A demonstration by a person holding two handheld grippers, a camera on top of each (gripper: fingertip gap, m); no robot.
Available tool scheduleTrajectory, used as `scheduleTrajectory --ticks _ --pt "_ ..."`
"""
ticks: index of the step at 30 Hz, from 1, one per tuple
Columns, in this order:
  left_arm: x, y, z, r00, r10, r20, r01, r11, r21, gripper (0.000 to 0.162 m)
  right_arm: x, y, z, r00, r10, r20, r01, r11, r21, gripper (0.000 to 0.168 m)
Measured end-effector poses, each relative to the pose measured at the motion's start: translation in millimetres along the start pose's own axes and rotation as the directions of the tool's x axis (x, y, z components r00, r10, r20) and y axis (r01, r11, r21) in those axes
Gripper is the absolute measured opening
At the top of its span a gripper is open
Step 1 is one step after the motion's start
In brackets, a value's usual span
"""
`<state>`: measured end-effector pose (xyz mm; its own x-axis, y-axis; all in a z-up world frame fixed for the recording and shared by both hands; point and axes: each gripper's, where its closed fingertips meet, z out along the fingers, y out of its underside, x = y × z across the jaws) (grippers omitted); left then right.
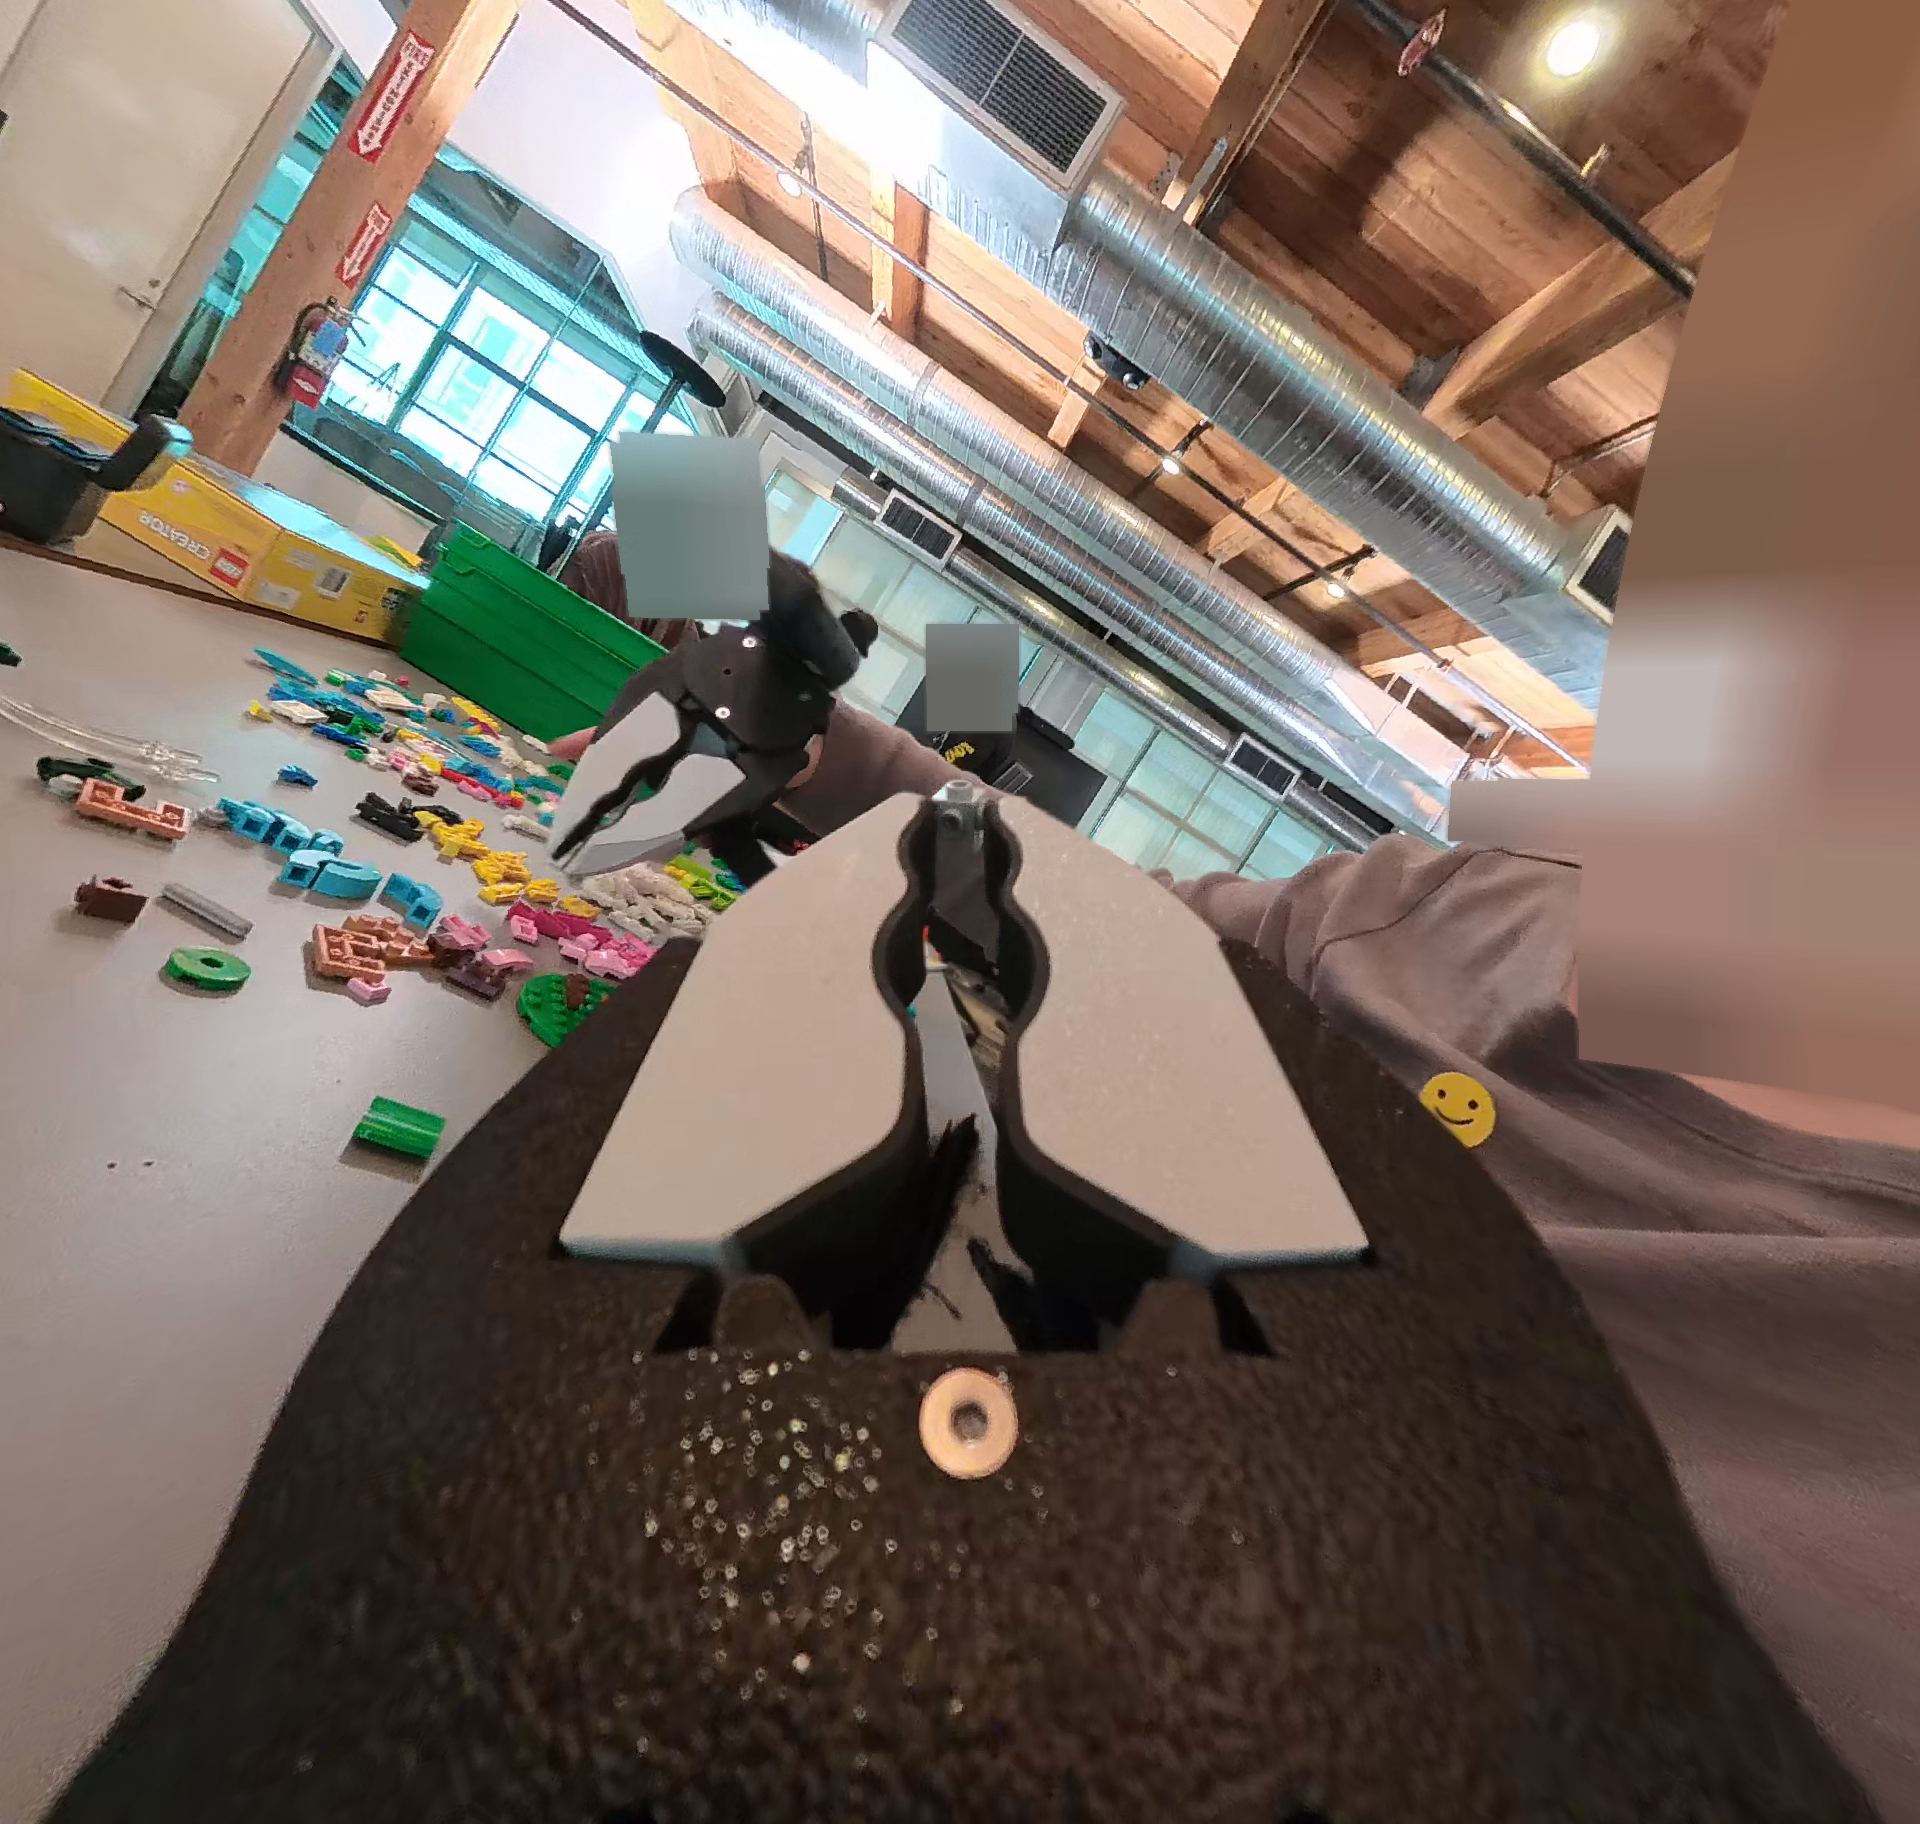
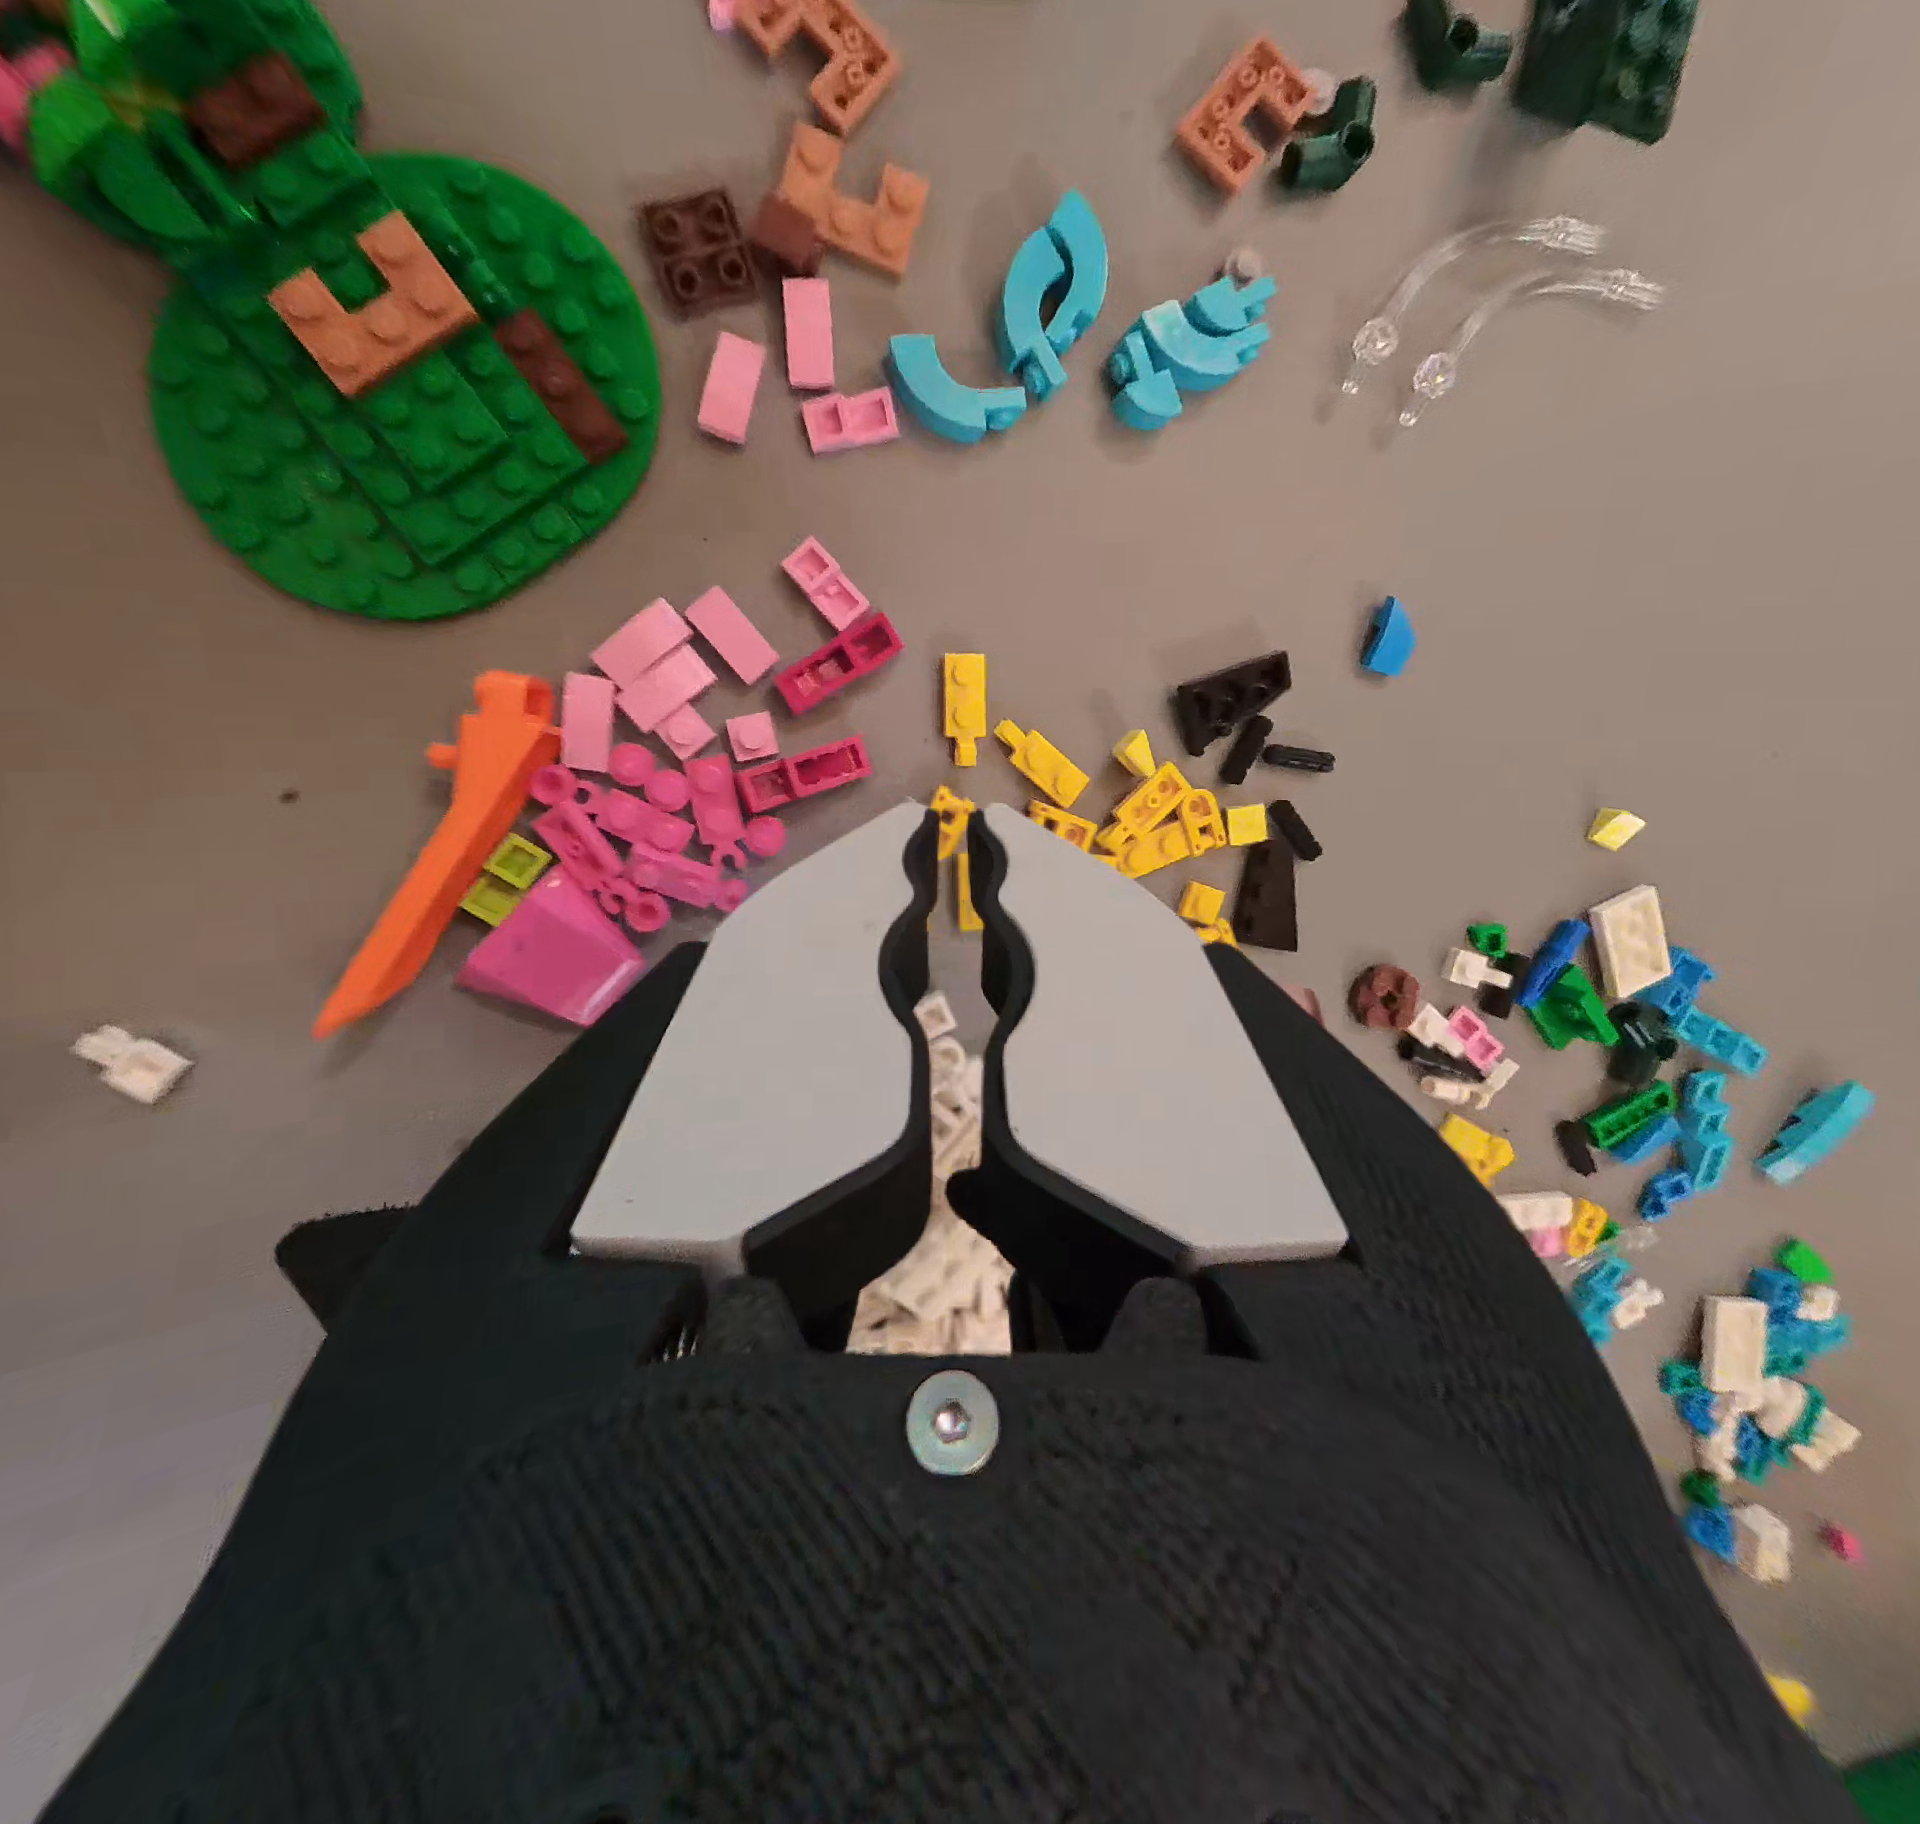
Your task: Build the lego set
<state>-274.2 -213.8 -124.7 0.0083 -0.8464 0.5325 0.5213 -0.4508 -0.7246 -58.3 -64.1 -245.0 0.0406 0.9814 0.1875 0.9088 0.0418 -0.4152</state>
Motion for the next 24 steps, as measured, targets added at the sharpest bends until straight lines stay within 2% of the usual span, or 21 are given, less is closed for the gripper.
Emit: scheduleTrajectory --ticks 2,5,9,12,15,18,24 --pt "0 -1 0 1.000 0.001 -0.001 -0.001 1.000 0.003 0.008 3 9 6 1.000 0.008 0.022 -0.006 0.997 -0.082 0.000" --pt "1 1 1 1.000 0.008 -0.002 -0.008 1.000 -0.007 0.008 3 20 9 0.986 0.141 0.087 -0.123 0.974 -0.191 0.000" --pt "1 3 2 1.000 0.007 -0.004 -0.007 1.000 -0.019 0.008 19 22 5 0.985 0.168 0.033 -0.157 0.965 -0.208 0.000" --pt "0 4 2 1.000 -0.001 -0.004 0.001 1.000 -0.026 0.008 23 10 5 0.999 -0.015 0.030 0.019 0.990 -0.137 0.000" --pt "0 6 3 1.000 -0.003 -0.006 0.003 0.999 -0.035 0.008 21 -6 8 0.963 -0.268 0.004 0.267 0.960 -0.082 0.007" --pt "0 6 3 1.000 -0.001 -0.003 0.001 0.999 -0.037 0.008 12 -10 13 0.942 -0.329 0.062 0.335 0.934 -0.126 0.016" --pt "-1 7 3 1.000 -0.005 -0.003 0.005 0.999 -0.046 0.008 11 -13 19 0.903 -0.419 0.095 0.430 0.883 -0.189 0.015"
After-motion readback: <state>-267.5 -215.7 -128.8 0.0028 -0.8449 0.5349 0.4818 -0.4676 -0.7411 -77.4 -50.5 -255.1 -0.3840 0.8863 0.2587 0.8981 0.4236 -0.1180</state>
